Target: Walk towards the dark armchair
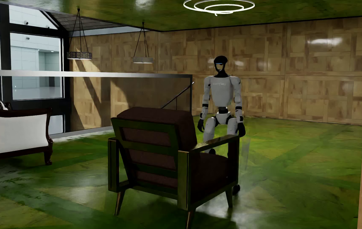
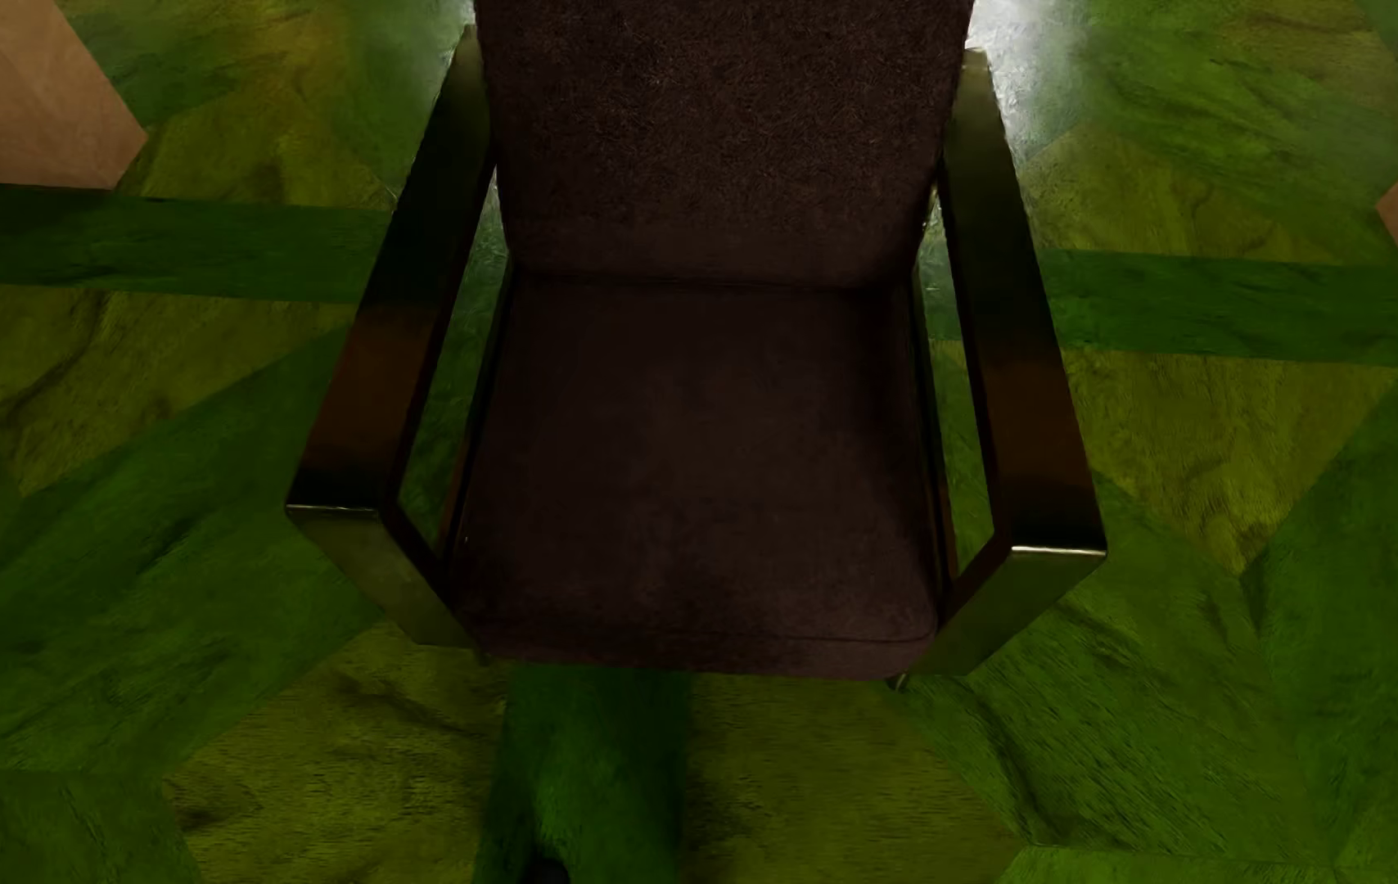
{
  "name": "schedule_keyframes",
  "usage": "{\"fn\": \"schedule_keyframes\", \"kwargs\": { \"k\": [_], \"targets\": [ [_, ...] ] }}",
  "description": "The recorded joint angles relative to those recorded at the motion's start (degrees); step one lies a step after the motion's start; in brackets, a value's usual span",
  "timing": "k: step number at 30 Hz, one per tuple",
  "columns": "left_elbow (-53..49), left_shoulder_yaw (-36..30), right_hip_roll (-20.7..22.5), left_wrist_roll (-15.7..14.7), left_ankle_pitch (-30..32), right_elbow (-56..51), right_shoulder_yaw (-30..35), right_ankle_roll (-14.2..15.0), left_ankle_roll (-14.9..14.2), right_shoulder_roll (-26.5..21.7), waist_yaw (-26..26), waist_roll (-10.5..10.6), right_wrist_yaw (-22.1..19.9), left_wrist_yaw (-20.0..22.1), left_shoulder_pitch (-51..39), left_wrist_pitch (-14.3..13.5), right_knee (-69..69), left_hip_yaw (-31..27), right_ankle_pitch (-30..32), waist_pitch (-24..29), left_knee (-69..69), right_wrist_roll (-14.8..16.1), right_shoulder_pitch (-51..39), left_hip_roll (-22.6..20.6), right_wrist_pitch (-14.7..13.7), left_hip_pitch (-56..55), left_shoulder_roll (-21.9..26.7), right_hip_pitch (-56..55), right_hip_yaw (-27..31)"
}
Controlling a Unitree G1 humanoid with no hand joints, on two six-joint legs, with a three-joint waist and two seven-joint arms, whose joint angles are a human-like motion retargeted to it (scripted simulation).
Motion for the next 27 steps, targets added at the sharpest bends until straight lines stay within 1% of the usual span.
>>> {"fn": "schedule_keyframes", "kwargs": {
  "k": [1, 2, 3, 4, 5, 6, 7, 8, 9, 10, 12, 13, 14, 16, 17, 19, 20, 21, 22, 23, 24, 25, 26, 27],
  "targets": [
    [0.07, 0.21, -0.10, 0.64, -1.19, 0.25, 2.31, -0.30, -2.88, -0.23, -0.08, 0.26, 1.56, 0.08, -0.36, 0.19, 0.32, -0.10, 0.02, 0.17, 0.87, -1.33, -2.56, 0.34, -0.71, -1.02, 0.49, -0.63, -0.76],
    [-0.49, 0.55, -0.20, 0.69, -1.95, 0.68, 4.40, -0.55, -3.08, -0.41, -0.15, 0.57, 2.96, 1.09, -0.51, 0.33, 0.57, 0.78, 0.16, 0.28, 3.28, -2.56, -5.67, 0.98, -1.47, -1.95, 0.45, -1.08, -1.26],
    [-1.28, 0.96, -0.21, 0.49, -3.23, 0.81, 6.24, -0.77, -1.36, -0.66, -0.23, 0.92, 3.37, 2.22, -0.43, 0.10, 0.79, 3.38, 0.32, 0.34, 7.48, -3.76, -8.87, 2.30, -2.12, -2.73, 0.37, -1.42, -1.61],
    [-2.12, 1.22, -0.04, 0.32, -5.22, 0.60, 7.43, -0.95, 0.32, -0.77, -0.21, 1.29, 2.74, 3.05, -0.22, -0.23, 1.00, 6.64, 0.49, 0.32, 12.41, -4.60, -11.95, 4.14, -2.60, -3.05, 0.36, -1.71, -1.82],
    [-2.95, 1.38, 0.28, 0.01, -6.85, 0.04, 7.69, -1.09, 1.90, -0.68, -0.08, 1.70, 1.69, 3.54, 0.04, -0.71, 1.13, 9.44, 0.68, 0.21, 17.30, -4.82, -14.73, 5.93, -2.77, -2.85, 0.31, -1.91, -1.84],
    [-3.85, 1.62, 0.78, -0.32, -9.05, -0.58, 7.24, -1.22, 2.98, -0.27, 0.14, 2.15, -0.18, 3.76, 0.87, -1.76, 1.54, 10.76, 0.76, 0.07, 21.49, -4.42, -17.39, 6.91, -3.10, -2.32, 0.54, -2.25, -1.70],
    [-4.58, 1.61, 1.26, -0.46, -9.62, -1.46, 6.17, -1.30, 1.91, 0.23, 0.35, 2.63, -1.91, 3.65, 1.34, -2.28, 1.81, 10.93, 0.89, -0.14, 24.29, -3.61, -19.50, 6.85, -3.39, -1.40, 0.64, -2.54, -1.51],
    [-5.13, 1.41, 1.68, -0.52, -9.47, -2.69, 4.50, -1.34, 0.55, 0.82, 0.48, 3.11, -3.65, 3.47, 1.58, -2.52, 1.93, 10.28, 1.09, -0.40, 25.52, -2.37, -21.06, 5.89, -3.75, -0.18, 0.72, -2.73, -1.36],
    [-5.48, 1.01, 2.09, -0.36, -10.66, -4.06, 3.24, -1.32, 2.41, 1.25, 0.45, 3.65, -5.08, 3.41, 1.72, -2.57, 2.00, 10.60, 1.23, -0.73, 24.24, -1.63, -22.27, 5.18, -4.47, 1.75, 0.84, -2.87, -1.40],
    [-5.62, 0.38, 2.38, -0.09, -13.12, -5.46, 2.00, -1.23, 4.72, 1.56, 0.26, 4.23, -6.34, 3.25, 1.75, -2.48, 1.50, 12.60, 1.63, -1.14, 19.96, -1.01, -23.04, 5.19, -5.20, 4.32, 0.86, -2.66, -1.60],
    [-5.32, -1.28, 2.80, 0.39, -17.69, -8.27, 0.17, -0.94, 8.08, 1.83, -0.19, 5.43, -8.03, 2.42, 1.23, -2.33, 0.75, 15.75, 2.46, -1.96, 10.11, -0.76, -23.16, 4.65, -6.51, 9.43, 1.16, -2.18, -2.42],
    [-4.83, -2.39, 2.46, 0.84, -17.17, -9.51, -0.79, -0.66, 9.41, 1.71, -0.33, 5.94, -8.66, 2.05, 0.71, -2.45, 0.37, 15.73, 2.93, -2.25, 6.40, -0.89, -22.38, 3.63, -6.76, 11.20, 1.17, -1.76, -2.77],
    [-4.41, -3.41, 1.68, 1.19, -15.84, -10.52, -2.00, -0.33, 10.06, 1.71, -0.43, 6.20, -9.34, 1.93, 0.21, -2.57, 0.55, 15.27, 3.23, -2.40, 4.29, -0.83, -20.97, 2.55, -6.99, 12.20, 1.15, -1.51, -3.13],
    [-4.93, -4.83, -0.61, 1.54, -14.44, -10.87, -4.21, 0.41, 10.40, 2.44, -0.50, 6.12, -9.85, 1.46, -0.23, -3.10, 2.88, 14.62, 3.25, -2.50, 2.67, 0.08, -17.46, 0.67, -7.23, 12.86, 1.26, -2.33, -3.48],
    [-6.08, -4.94, -1.91, 1.27, -14.25, -9.81, -3.88, 0.78, 10.49, 2.55, -0.50, 5.97, -8.63, 1.50, 0.21, -3.62, 4.66, 14.80, 3.06, -2.53, 2.21, -0.05, -16.12, -0.32, -7.09, 13.13, 1.13, -3.19, -3.13],
    [-8.81, -3.99, -5.50, -0.19, -14.08, -6.32, -2.96, 1.60, 11.81, 2.07, -0.29, 5.44, -3.13, 3.18, 1.67, -5.15, 10.98, 15.76, 2.70, -2.37, 1.62, -1.15, -14.15, -2.94, -5.95, 13.45, 0.10, -6.71, -1.49],
    [-9.44, -3.12, -7.56, -1.23, -14.17, -4.88, -5.05, 1.85, 12.60, 2.44, -0.08, 4.99, -1.37, 4.37, 1.84, -5.09, 15.28, 16.35, 3.32, -2.22, 2.06, -0.70, -12.51, -4.21, -4.15, 13.26, -0.70, -9.34, -0.57],
    [-9.86, -2.45, -9.62, -2.06, -14.56, -3.06, -8.50, 1.97, 13.37, 3.34, 0.15, 4.46, -1.46, 5.38, 2.62, -4.97, 19.72, 16.99, 4.69, -2.00, 2.92, 0.86, -11.02, -5.35, -1.90, 12.90, -1.32, -12.10, 0.45],
    [-9.65, -2.07, -11.51, -2.47, -15.00, -1.47, -12.13, 1.65, 14.11, 4.16, 0.36, 3.86, -3.67, 5.92, 3.16, -4.63, 23.73, 17.64, 6.41, -1.77, 3.97, 2.62, -9.32, -6.40, -0.02, 12.37, -1.72, -14.84, 1.42],
    [-8.80, -1.98, -13.56, -2.41, -15.27, -0.05, -14.41, 1.15, 14.76, 4.53, 0.57, 3.20, -6.11, 6.03, 3.53, -4.02, 26.75, 18.16, 8.26, -1.59, 4.85, 3.67, -7.39, -7.35, 0.67, 11.85, -1.83, -16.98, 1.28],
    [-7.44, -2.12, -15.67, -2.07, -15.27, 1.30, -14.91, 0.67, 15.29, 4.42, 0.70, 2.52, -7.32, 5.97, 3.75, -3.40, 28.14, 18.43, 9.41, -1.49, 5.35, 3.71, -5.33, -8.16, 1.14, 11.40, -1.72, -17.92, -0.26],
    [-5.69, -2.33, -17.59, -1.69, -15.09, 2.36, -13.88, 0.00, 15.63, 4.10, 0.70, 1.88, -6.30, 5.81, 3.91, -2.62, 27.84, 18.48, 9.67, -1.49, 5.51, 2.99, -3.17, -8.69, 1.22, 11.06, -1.43, -17.49, -3.25],
    [-3.54, -2.33, -18.63, -1.32, -14.85, 2.47, -12.54, -0.64, 15.76, 3.56, 0.56, 1.30, -4.16, 5.11, 4.17, -2.11, 26.00, 18.42, 8.51, -1.59, 5.46, 2.20, -0.63, -9.00, 0.58, 10.89, -0.99, -15.91, -6.51],
    [-1.66, -2.58, -18.63, -0.60, -14.52, 2.36, -11.85, -1.11, 15.75, 3.21, 0.32, 0.79, -1.87, 4.16, 4.57, -1.47, 22.93, 18.15, 6.64, -1.76, 5.16, 1.91, 1.78, -9.16, -0.04, 10.89, -0.58, -13.61, -9.29]
  ]
}}
